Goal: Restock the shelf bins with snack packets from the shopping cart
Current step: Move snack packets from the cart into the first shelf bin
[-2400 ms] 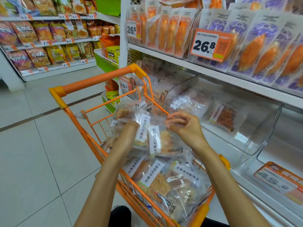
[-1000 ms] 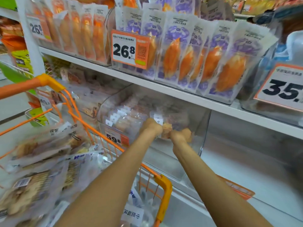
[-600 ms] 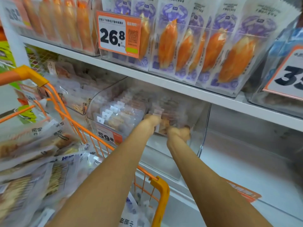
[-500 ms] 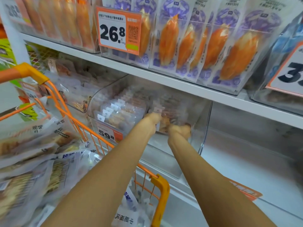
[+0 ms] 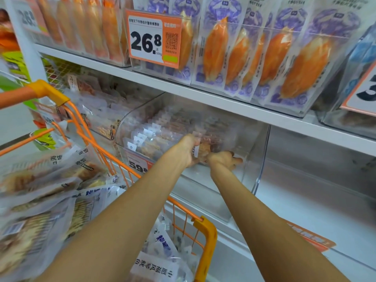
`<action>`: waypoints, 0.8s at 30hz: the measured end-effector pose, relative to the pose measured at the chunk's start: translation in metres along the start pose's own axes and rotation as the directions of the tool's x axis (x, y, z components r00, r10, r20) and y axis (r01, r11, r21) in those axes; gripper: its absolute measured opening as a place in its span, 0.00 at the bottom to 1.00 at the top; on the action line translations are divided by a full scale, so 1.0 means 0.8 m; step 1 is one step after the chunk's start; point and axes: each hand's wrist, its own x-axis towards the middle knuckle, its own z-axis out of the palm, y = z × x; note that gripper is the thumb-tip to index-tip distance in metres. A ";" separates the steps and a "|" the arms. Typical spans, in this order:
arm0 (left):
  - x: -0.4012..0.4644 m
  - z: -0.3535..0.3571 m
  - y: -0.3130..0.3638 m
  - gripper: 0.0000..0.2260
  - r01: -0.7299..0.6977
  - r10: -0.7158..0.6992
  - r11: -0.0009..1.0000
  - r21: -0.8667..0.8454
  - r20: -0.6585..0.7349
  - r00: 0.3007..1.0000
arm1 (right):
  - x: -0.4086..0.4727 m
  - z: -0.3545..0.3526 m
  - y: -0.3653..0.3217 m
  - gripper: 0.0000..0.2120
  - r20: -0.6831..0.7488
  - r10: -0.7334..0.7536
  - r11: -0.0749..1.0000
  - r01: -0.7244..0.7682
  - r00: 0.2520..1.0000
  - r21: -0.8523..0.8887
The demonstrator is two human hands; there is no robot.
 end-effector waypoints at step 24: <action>-0.117 -0.044 0.004 0.11 -0.347 0.362 0.898 0.271 -0.004 0.932 | -0.102 -0.082 0.005 0.01 0.329 -0.258 0.961 0.205 0.908 0.186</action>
